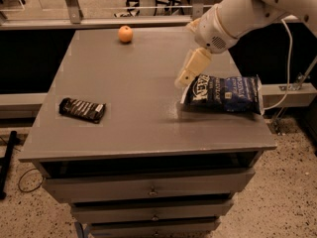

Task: Move orange near rxbar chocolate

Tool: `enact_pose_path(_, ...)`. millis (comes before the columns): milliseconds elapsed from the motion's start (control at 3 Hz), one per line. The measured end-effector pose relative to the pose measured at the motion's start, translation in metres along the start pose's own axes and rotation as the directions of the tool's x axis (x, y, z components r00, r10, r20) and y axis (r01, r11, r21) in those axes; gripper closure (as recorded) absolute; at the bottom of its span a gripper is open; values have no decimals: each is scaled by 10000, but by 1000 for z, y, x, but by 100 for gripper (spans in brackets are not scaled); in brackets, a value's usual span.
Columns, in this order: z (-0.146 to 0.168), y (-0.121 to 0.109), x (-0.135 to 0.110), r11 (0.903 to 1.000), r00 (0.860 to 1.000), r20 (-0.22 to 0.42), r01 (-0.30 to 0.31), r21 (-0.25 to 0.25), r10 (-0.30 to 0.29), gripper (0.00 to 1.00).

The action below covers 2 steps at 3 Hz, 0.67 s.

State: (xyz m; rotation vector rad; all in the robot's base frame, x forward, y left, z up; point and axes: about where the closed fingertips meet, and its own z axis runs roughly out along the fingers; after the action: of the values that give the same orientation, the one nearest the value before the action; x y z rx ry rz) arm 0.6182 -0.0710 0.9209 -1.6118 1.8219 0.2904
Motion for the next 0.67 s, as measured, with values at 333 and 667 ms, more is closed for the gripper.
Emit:
enact_pose_path(333, 0, 0, 0, 10000, 10000, 1, 0, -2, 0, 0)
enact_pose_path(667, 11, -13, -4, 9988, 9978, 646, -185, 459, 155, 0)
